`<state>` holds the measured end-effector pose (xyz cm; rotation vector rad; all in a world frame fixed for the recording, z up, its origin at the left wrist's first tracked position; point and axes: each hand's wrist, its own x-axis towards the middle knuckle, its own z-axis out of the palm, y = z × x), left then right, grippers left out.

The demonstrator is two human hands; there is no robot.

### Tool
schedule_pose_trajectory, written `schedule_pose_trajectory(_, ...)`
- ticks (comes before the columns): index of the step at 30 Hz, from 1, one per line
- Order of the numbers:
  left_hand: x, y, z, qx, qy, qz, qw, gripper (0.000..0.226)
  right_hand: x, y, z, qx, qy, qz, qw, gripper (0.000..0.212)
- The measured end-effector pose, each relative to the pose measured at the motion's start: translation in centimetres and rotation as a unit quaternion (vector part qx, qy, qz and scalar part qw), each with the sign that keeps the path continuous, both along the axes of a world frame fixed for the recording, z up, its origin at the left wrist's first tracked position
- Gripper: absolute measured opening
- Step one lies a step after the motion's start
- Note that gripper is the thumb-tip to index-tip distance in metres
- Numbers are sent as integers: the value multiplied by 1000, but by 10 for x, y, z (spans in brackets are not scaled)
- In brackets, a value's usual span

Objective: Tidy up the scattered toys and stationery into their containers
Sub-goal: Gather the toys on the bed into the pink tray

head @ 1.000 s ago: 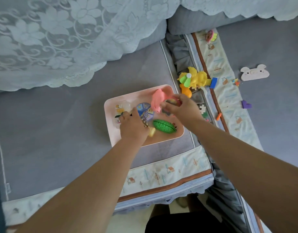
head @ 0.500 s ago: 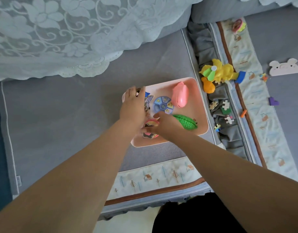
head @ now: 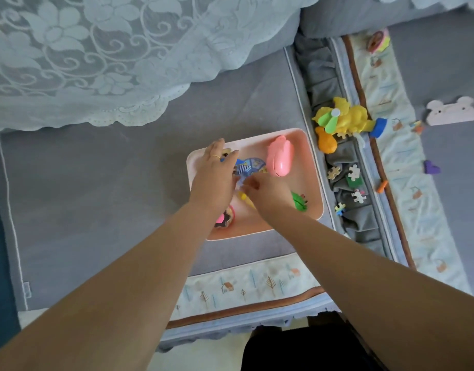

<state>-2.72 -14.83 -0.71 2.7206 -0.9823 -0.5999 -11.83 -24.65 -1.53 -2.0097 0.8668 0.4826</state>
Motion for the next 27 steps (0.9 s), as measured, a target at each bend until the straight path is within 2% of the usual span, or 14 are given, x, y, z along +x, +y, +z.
schedule_pose_trajectory(3, -11, -35, 5, -13, 7, 9, 1000, 53, -5, -39, 12, -28, -79, -88, 993, 14)
schedule_pose_trajectory(7, -19, -89, 14, -42, 8, 11, 999, 51, -11, -103, 18, -71, -114, -134, 982, 15)
schedule_pose_trajectory(14, -34, -176, 18, -72, 32, 0, 997, 58, -33, -198, -1, -183, -71, -167, 966, 38)
schedule_pose_trajectory(17, -41, -208, 16, -93, 75, 32, 992, 58, -31, -228, -8, -200, -69, -175, 962, 46)
schedule_pose_trajectory(19, -46, -227, 10, -89, 84, 2, 992, 57, -26, -248, -12, -204, -72, -179, 960, 47)
schedule_pose_trajectory(21, -47, -242, 1, -52, 42, -65, 996, 63, -14, -268, -14, -219, -78, -160, 960, 49)
schedule_pose_trajectory(24, -39, -259, -17, 34, -46, -161, 985, 77, 12, -297, -17, -248, -74, -78, 963, 63)
schedule_pose_trajectory(27, -26, -275, -33, 84, -42, -190, 977, 85, 45, -327, -25, -285, -40, 3, 958, 73)
